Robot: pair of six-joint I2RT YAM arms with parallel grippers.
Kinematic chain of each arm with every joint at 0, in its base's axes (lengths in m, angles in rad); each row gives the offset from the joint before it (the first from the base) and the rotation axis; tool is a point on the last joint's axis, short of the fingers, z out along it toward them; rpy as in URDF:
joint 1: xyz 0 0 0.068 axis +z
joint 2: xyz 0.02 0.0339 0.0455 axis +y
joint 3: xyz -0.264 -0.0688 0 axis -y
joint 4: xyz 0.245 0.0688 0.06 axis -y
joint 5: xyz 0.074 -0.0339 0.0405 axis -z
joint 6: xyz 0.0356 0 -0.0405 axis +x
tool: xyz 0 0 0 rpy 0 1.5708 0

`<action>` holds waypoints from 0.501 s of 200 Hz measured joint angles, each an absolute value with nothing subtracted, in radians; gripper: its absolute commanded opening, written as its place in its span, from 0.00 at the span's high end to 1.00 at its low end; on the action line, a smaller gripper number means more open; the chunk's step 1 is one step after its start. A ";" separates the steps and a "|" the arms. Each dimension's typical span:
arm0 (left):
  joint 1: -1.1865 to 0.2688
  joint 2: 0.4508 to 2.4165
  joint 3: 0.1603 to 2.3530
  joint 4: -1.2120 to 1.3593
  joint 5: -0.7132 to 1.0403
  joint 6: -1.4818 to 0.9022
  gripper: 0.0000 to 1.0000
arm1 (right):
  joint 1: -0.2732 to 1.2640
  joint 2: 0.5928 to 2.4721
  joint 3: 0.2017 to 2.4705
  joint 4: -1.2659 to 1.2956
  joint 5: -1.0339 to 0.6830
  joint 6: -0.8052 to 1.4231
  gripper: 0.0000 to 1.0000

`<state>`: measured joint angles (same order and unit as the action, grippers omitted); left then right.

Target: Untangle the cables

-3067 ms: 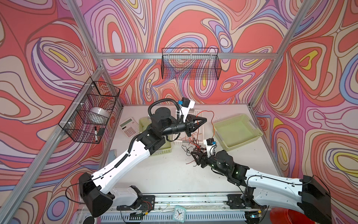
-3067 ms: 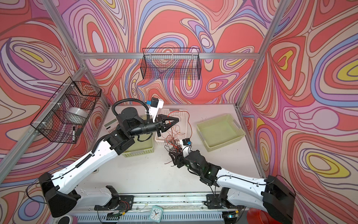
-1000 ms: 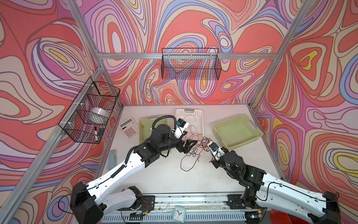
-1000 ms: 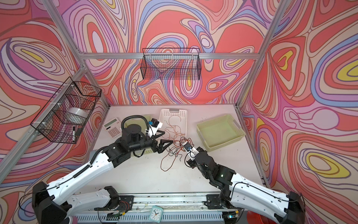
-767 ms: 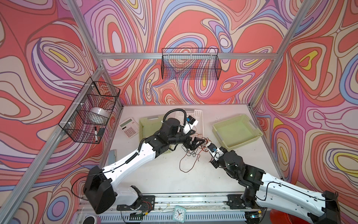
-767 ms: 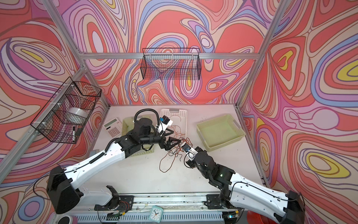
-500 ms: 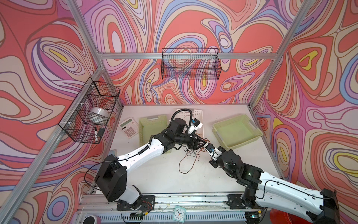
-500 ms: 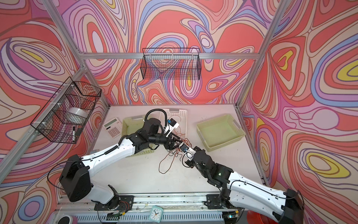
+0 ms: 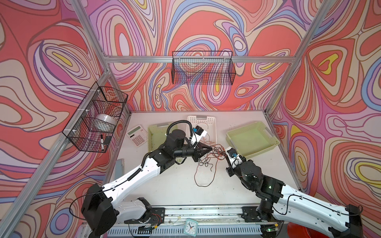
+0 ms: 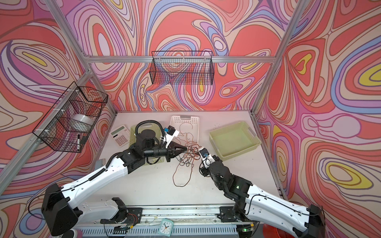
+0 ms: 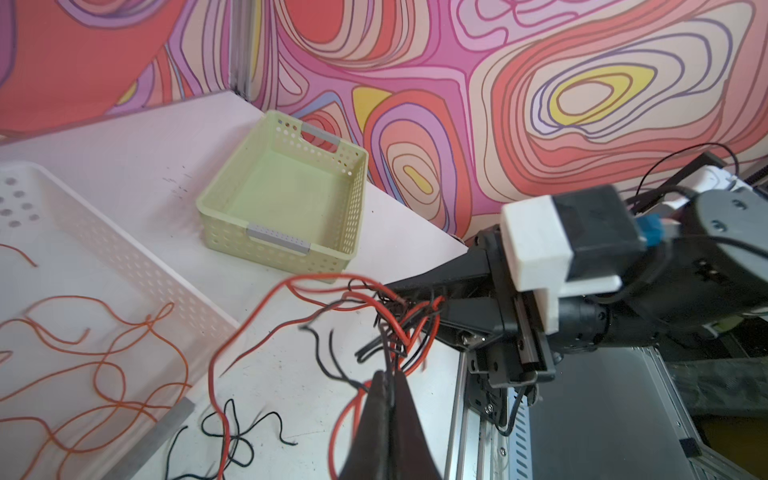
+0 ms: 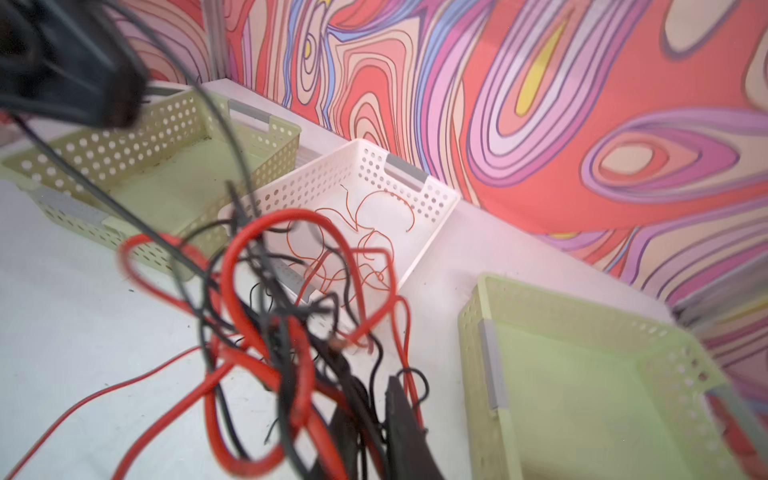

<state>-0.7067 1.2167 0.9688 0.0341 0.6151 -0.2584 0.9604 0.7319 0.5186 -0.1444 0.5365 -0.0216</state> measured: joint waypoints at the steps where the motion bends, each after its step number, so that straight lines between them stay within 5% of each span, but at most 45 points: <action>1: -0.706 1.214 0.969 0.034 0.615 -0.259 1.00 | 0.960 0.730 0.519 -0.145 0.537 -0.022 0.56; 34: -0.701 1.202 0.959 0.052 0.609 -0.267 1.00 | 0.955 0.660 0.519 -0.187 0.517 0.072 0.42; 100: -0.728 1.208 0.951 0.025 0.609 -0.249 1.00 | 0.955 0.699 0.554 -0.107 0.361 0.219 0.44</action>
<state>-0.7277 1.2076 0.9512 0.0250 0.6086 -0.2489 0.9546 0.6994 0.5545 -0.1070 0.3614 0.2192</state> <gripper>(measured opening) 0.048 0.565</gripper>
